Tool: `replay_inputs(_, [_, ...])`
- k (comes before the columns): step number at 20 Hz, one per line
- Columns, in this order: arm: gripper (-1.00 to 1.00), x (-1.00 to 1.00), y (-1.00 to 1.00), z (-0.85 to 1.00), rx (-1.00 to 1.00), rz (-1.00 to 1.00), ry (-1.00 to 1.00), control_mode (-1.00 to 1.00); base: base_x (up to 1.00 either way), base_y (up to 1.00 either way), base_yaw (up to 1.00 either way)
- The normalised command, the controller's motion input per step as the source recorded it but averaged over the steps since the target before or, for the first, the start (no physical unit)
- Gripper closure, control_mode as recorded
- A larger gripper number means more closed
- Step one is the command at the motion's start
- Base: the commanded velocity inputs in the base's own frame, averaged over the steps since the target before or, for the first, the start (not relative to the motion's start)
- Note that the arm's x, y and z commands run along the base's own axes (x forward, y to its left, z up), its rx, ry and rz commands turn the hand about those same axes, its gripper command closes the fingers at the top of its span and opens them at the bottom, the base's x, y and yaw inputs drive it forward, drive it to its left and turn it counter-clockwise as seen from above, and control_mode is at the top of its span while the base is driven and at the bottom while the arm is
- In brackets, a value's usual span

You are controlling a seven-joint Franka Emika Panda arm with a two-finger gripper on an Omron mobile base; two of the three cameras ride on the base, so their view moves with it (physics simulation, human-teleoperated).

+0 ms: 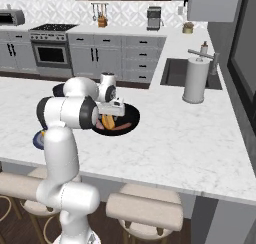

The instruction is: Place one bun and one sausage from the bowl on each plate.

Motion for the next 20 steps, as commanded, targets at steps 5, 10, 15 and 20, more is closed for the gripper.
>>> replay_inputs(5, [-1.0,-0.02,-0.69,-0.02,0.0,-0.23,0.07,-1.0,0.0,0.0,0.0])
replay_inputs(10, [-1.0,0.11,-0.17,-0.2,0.01,-0.48,0.03,-1.0,0.0,0.0,0.0])
replay_inputs(15, [-1.0,0.02,-0.01,-0.32,0.0,-0.51,0.04,-1.0,0.0,0.0,0.0])
replay_inputs(20, [-1.0,0.07,0.06,-0.24,-0.06,-0.19,0.02,-1.0,0.0,0.0,0.0])
